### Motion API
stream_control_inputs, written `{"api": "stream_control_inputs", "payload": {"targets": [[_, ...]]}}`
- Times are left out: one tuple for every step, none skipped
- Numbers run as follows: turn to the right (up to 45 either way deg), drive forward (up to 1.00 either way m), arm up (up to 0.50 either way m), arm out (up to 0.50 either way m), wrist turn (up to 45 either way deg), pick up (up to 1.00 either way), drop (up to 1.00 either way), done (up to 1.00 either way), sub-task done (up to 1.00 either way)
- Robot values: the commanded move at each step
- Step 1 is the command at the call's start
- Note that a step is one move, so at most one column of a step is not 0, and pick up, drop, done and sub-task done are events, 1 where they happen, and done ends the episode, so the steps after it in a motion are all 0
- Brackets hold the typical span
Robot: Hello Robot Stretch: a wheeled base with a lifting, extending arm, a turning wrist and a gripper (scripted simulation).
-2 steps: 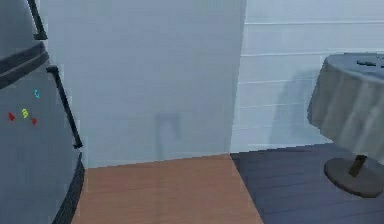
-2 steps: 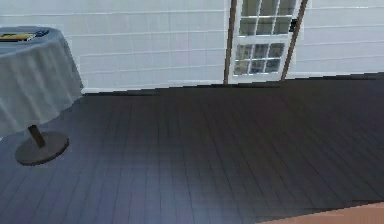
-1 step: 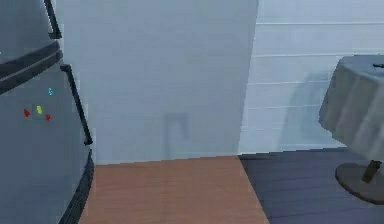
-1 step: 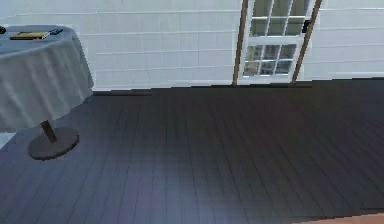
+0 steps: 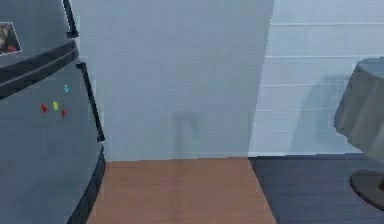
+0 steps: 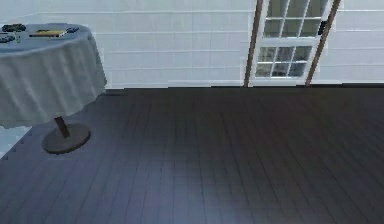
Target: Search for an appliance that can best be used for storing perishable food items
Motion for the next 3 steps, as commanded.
{"api": "stream_control_inputs", "payload": {"targets": [[0.0,0.05,0.00,0.00,0.0,0.00,0.00,0.00,0.00],[-45.0,0.00,0.00,0.00,0.0,0.00,0.00,0.00,0.00],[0.0,0.00,0.00,0.00,0.0,0.00,0.00,1.00,0.00]]}}
